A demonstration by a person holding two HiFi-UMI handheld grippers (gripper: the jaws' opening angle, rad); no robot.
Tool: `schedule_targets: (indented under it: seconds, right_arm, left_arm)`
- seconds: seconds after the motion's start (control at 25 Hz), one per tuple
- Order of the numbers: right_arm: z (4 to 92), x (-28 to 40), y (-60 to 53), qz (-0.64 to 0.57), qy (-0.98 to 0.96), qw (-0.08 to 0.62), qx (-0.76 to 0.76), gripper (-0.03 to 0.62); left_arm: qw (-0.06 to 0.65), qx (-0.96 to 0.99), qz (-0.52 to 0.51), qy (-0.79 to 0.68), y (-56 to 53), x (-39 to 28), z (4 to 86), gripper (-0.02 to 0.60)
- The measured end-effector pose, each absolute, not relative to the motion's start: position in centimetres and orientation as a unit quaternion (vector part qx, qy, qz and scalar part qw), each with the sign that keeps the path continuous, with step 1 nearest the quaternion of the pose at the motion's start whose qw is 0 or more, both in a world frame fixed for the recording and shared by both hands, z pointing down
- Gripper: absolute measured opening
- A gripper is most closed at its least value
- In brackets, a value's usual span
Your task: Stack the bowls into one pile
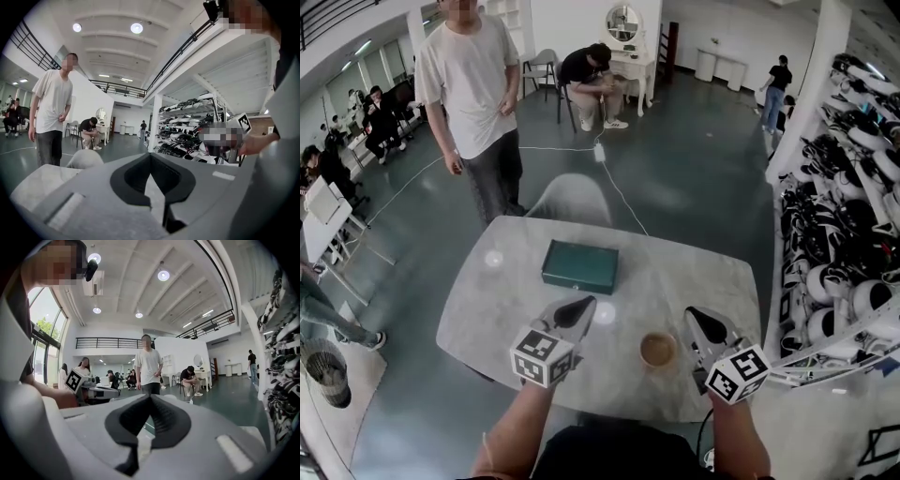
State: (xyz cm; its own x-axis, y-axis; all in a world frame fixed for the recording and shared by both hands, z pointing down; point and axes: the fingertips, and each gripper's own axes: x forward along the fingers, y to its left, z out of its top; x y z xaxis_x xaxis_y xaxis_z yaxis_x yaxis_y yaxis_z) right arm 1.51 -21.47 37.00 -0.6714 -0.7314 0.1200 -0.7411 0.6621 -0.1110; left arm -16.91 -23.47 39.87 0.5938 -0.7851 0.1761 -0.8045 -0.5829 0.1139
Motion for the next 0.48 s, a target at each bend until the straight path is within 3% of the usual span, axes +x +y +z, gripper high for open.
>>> schedule_targets:
  seconds: [0.48]
  right_arm:
    - [36.9,2.1,-22.7,0.077,-0.915,0.027,0.395,0.002]
  left_arm:
    - [0.079,0.889,0.051,-0.447,-24.8,-15.8,39.2,0.008]
